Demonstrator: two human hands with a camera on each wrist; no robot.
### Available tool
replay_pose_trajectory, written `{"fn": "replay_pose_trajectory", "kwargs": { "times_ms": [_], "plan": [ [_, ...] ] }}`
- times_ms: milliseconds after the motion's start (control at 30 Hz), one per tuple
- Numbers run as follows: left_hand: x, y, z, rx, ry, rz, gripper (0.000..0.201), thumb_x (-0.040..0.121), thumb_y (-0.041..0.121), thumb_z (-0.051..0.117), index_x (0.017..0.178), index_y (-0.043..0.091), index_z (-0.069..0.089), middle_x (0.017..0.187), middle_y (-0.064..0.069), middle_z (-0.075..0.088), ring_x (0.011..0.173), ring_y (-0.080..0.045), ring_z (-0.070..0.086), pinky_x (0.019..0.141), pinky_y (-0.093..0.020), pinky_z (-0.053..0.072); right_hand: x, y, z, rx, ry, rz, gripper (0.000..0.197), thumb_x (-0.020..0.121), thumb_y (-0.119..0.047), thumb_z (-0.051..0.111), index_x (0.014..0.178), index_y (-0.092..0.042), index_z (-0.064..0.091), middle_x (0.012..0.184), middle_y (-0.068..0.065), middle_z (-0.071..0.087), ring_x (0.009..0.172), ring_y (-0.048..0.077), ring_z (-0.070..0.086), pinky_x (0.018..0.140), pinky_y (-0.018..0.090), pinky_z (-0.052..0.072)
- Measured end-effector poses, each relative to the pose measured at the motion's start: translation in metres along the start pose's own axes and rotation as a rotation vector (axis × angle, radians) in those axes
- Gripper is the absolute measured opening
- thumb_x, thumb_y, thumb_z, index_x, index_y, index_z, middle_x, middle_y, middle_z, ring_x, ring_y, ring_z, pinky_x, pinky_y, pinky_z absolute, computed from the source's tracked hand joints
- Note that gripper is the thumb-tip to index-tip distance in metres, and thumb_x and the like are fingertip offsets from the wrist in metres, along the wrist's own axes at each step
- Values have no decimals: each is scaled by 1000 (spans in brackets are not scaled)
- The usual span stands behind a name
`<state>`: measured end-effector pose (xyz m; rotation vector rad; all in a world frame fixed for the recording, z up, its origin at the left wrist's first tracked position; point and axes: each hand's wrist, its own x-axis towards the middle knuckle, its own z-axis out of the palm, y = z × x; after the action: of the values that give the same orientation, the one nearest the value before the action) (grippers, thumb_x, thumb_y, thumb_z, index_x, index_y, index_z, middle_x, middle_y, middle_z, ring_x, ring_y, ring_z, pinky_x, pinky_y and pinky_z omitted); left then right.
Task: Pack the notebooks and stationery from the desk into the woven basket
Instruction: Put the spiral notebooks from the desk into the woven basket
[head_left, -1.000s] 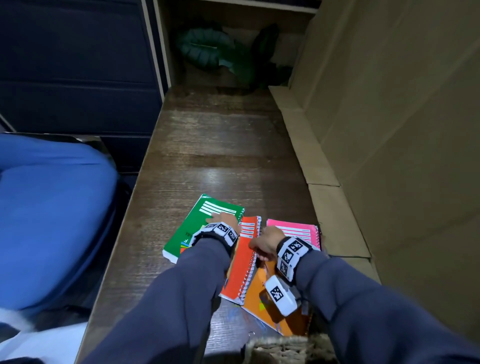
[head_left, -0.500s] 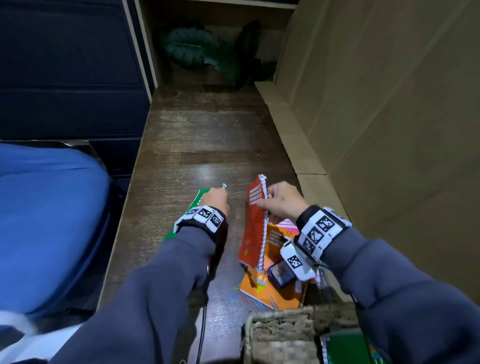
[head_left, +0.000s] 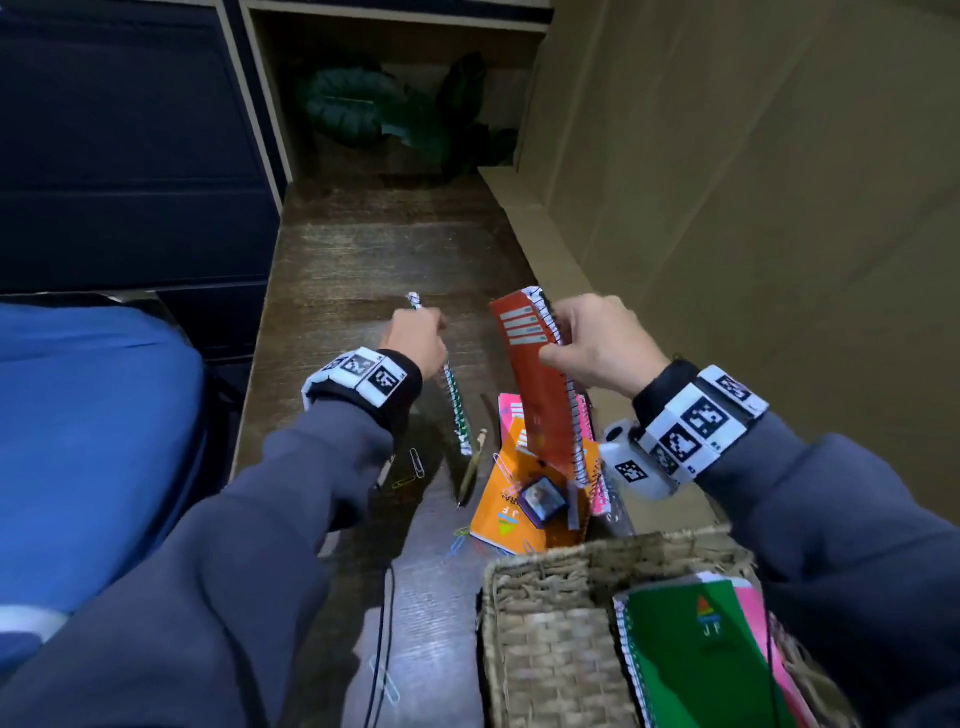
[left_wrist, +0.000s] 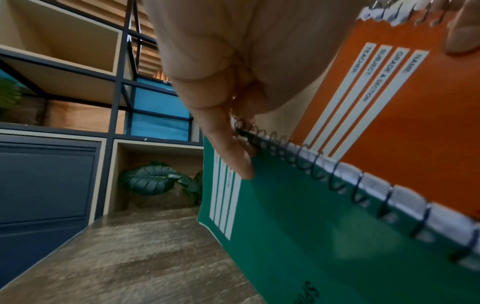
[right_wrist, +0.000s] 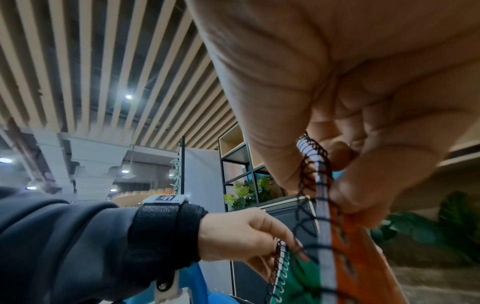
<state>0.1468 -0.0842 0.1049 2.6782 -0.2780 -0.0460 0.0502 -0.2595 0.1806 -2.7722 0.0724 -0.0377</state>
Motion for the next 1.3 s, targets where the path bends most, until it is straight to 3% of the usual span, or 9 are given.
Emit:
{"fn": "replay_pose_trajectory", "kwargs": {
  "times_ms": [233,367,533,700,900,1067,1133,1200,1300],
  "plan": [
    [-17,7,-6,50,65,174,30,82,5,62,111,14,65,112,-16,68,107,-34,62,91,-38,49,-55,9,-53,-132,60,-70,7,85,-17,54,91,-20,50,95,6,68,92,33,63,70,29,36],
    [-32,12,-11,102,166,206,24,82,18,68,105,11,63,114,-20,52,110,-38,48,85,-46,48,-90,20,-77,-253,5,-126,37,86,-9,53,120,-22,55,115,10,67,107,36,60,76,33,39],
    [-47,16,-27,278,266,227,32,80,39,67,103,17,66,116,-12,46,113,-34,40,93,-48,35,-137,14,-74,-637,-400,-266,48,82,-7,50,119,-39,55,113,0,66,105,30,62,70,31,41],
    [-64,12,-35,222,245,236,33,94,39,49,104,8,51,97,-22,68,89,-39,64,82,-45,45,-185,13,10,-929,-807,-465,27,96,-17,48,119,-16,62,116,8,66,106,29,64,89,42,53],
    [-100,2,-42,-109,134,53,31,96,34,46,107,6,55,105,-22,65,98,-40,60,79,-39,45,-223,39,105,-1173,-1120,-481,27,97,-17,51,121,-10,61,124,7,62,105,24,58,95,37,41],
    [-135,-5,-32,-570,-49,-42,31,97,27,47,74,10,60,82,-12,61,81,-26,60,77,-43,51,-242,58,136,-1081,-1157,-519,32,99,-18,43,124,-6,59,126,12,62,113,30,58,96,37,47],
    [-145,-1,-30,-859,-202,-105,33,99,19,45,71,8,58,71,-10,66,66,-22,66,66,-32,57,-243,66,134,-957,-1156,-519,32,98,-16,44,124,-5,60,124,14,63,113,33,59,94,41,49],
    [-157,11,-33,-1069,-316,-154,31,99,8,43,73,2,57,56,-5,69,46,-10,67,49,-17,56,-240,77,122,-779,-1061,-531,33,93,-16,51,125,-12,60,125,14,62,115,32,58,96,45,49],
    [-178,34,-31,-1172,-504,-152,25,95,-4,44,73,0,56,46,-2,69,40,-6,65,41,-14,53,-235,102,86,-502,-766,-275,36,89,-19,44,121,-12,60,124,12,60,113,30,59,95,41,49]
  ]
}}
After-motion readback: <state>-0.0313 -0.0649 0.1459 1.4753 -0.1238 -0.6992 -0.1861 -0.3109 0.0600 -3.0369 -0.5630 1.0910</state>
